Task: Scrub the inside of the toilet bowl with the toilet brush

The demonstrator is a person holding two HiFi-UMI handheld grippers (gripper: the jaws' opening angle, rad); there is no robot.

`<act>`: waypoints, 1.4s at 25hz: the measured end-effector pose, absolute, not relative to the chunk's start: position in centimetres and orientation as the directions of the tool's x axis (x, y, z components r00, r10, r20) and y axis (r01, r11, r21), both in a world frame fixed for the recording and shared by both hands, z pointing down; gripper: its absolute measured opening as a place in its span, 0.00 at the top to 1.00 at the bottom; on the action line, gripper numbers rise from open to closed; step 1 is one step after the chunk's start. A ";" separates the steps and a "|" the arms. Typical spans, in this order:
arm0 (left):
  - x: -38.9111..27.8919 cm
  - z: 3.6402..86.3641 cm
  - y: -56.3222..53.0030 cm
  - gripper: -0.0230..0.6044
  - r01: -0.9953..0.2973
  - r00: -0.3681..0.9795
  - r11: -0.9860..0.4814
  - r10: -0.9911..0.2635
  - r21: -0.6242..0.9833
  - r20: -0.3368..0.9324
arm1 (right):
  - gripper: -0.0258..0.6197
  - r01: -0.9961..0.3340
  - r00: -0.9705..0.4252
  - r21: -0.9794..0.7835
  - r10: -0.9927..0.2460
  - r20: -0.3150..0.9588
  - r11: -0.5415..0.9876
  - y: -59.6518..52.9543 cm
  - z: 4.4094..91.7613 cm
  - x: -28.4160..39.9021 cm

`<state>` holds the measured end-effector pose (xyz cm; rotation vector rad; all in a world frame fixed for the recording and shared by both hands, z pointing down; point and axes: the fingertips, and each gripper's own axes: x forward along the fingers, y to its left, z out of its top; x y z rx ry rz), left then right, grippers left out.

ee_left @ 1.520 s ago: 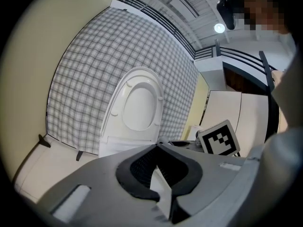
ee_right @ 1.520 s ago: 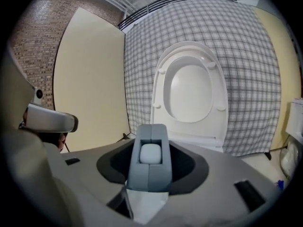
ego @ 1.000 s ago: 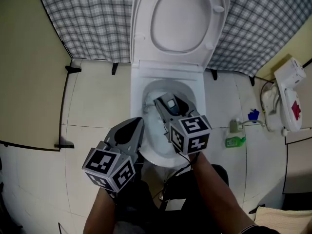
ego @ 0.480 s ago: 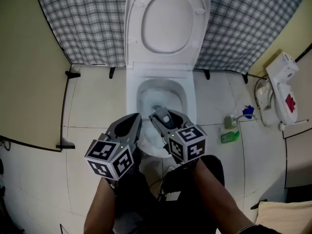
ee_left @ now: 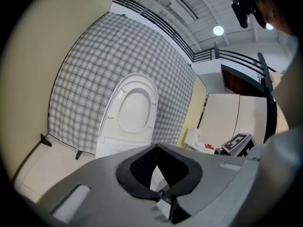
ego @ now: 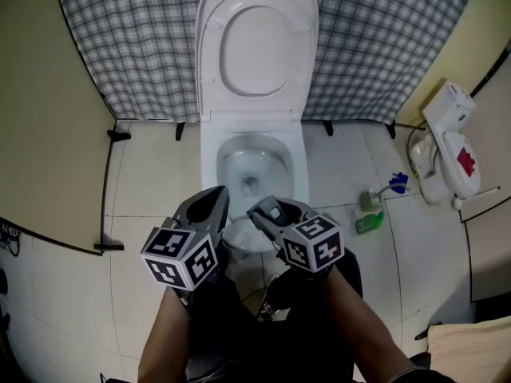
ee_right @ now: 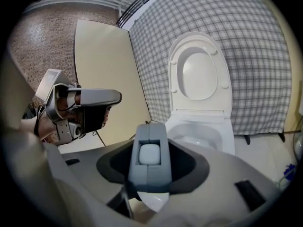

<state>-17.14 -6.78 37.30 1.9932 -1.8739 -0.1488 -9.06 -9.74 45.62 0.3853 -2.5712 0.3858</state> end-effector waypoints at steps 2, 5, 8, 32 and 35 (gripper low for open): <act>-16.8 37.0 -6.7 0.95 -0.937 0.101 -0.029 -0.976 0.349 0.191 | 0.63 -0.326 -0.820 -0.201 -0.171 0.547 0.924 -9.8 45.4 -8.2; -16.5 36.7 -6.8 0.95 -0.938 0.104 -0.034 -0.977 0.344 0.187 | 0.63 -0.296 -0.794 -0.190 -0.131 0.593 0.936 -10.0 44.7 -7.1; -16.2 36.7 -7.1 0.95 -0.937 0.115 -0.045 -0.976 0.345 0.185 | 0.63 -0.289 -0.763 -0.174 -0.117 0.636 0.941 -10.2 44.2 -5.9; -13.4 40.2 -11.1 0.95 -0.913 0.165 -0.067 -0.963 0.403 0.214 | 0.64 -0.457 -0.782 -0.087 -0.353 0.514 0.885 -18.5 42.2 -7.7; -14.3 40.7 -11.0 0.95 -0.917 0.144 -0.045 -0.964 0.397 0.225 | 0.64 -0.447 -0.790 -0.076 -0.353 0.501 0.891 -19.8 43.5 -11.5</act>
